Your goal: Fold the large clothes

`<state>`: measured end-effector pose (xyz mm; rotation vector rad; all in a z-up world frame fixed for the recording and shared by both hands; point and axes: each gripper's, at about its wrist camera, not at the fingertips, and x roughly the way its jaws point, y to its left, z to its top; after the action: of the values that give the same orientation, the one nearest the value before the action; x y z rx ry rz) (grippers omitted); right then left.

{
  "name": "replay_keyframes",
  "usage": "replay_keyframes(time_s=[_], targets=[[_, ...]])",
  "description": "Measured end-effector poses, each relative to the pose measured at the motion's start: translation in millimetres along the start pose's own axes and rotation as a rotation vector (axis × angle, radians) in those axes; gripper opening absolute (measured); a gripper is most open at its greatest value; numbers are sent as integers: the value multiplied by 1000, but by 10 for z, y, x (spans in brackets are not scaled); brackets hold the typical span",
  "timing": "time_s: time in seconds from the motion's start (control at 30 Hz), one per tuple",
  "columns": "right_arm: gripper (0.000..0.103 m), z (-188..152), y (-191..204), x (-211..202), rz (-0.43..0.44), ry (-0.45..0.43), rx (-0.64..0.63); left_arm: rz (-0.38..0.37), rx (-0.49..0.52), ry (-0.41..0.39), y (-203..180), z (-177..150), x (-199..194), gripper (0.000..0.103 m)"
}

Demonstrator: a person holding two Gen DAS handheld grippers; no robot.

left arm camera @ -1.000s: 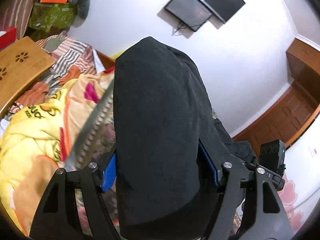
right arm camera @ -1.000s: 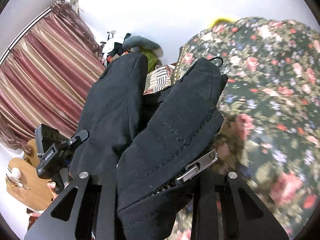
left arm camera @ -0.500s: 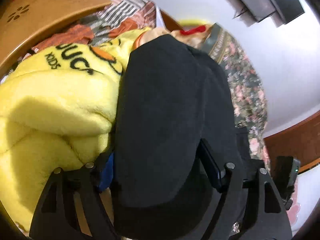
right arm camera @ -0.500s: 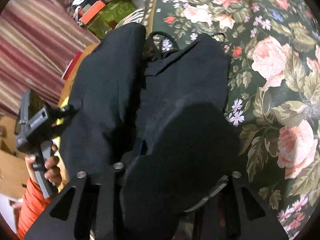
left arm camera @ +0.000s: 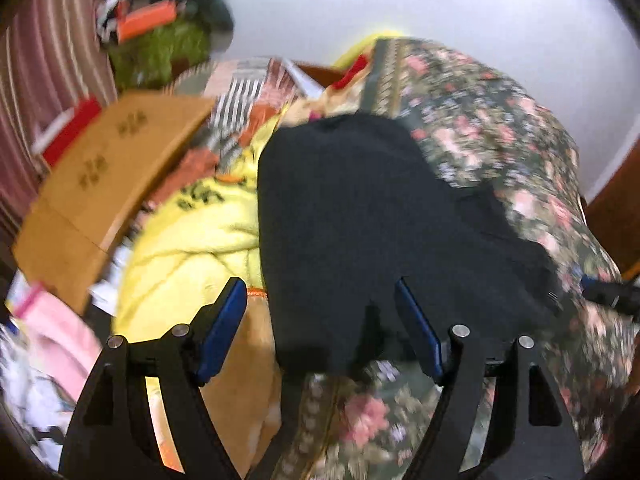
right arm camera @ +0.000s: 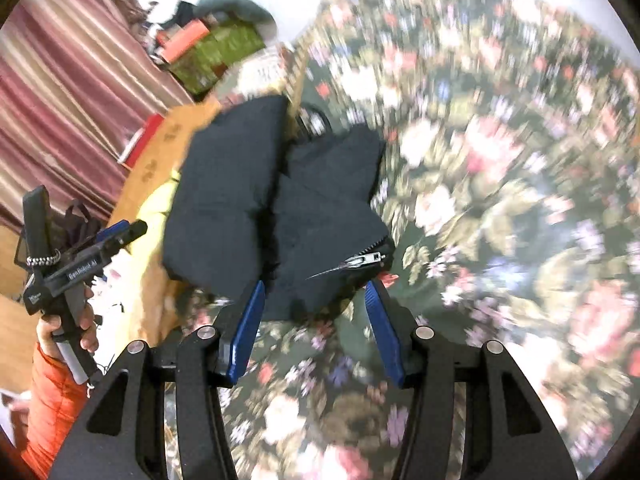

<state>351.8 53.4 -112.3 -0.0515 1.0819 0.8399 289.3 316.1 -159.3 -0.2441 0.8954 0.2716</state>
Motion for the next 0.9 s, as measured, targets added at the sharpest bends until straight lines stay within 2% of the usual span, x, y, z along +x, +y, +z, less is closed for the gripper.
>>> replay_keyframes(time_s=[0.1, 0.2, 0.4, 0.53, 0.63, 0.7, 0.8, 0.9], targets=[[48, -30, 184, -553, 12, -129, -52, 19, 84, -57, -233, -24, -492, 75], [48, -74, 449, -1044, 35, -268, -94, 29, 140, -164, -474, -64, -1098, 75], [48, -357, 1019, -1913, 82, -511, -205, 19, 197, -461, -912, -316, -2483, 75], [48, -690, 1317, -2342, 61, -658, -293, 26, 216, -643, -1156, -626, -3163, 75], [48, -909, 1436, -2468, 50, -722, -312, 56, 199, -760, -1286, -929, -3510, 76], [49, -1096, 1509, -2543, 26, -757, -315, 61, 168, -808, -1331, -1095, -3652, 82], [57, -1262, 1551, -2572, -20, -779, -304, 64, 129, -853, -1361, -1301, -3787, 91], [65, -1285, 1525, -2507, -57, -765, -287, 79, 102, -873, -1368, -1463, -3848, 97]])
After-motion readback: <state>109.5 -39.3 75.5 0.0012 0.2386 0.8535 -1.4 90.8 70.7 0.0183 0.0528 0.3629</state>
